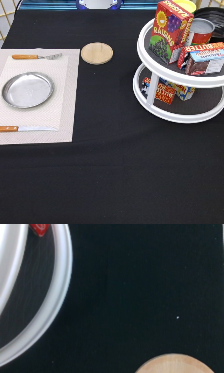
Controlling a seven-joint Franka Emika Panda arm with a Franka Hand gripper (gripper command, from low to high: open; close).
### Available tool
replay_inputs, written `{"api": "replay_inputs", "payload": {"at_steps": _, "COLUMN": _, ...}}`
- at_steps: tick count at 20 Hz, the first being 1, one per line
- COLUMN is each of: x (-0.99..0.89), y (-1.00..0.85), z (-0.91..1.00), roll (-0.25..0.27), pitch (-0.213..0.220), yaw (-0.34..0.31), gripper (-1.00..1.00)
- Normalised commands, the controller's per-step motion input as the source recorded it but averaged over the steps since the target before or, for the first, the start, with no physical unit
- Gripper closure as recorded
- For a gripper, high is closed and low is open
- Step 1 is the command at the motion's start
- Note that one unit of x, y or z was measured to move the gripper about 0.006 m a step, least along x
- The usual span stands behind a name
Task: Pick up the bowl from the lazy Susan and put bowl on the plate
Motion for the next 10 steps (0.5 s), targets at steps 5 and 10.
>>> {"api": "replay_inputs", "payload": {"at_steps": 5, "x": 0.19, "y": 0.21, "z": 0.07, "roll": 0.006, "pitch": 0.000, "yaw": 0.000, "gripper": -1.00}}
{"api": "replay_inputs", "payload": {"at_steps": 10, "x": 0.60, "y": 0.49, "z": 0.34, "roll": 0.079, "pitch": 0.025, "yaw": -0.022, "gripper": -1.00}}
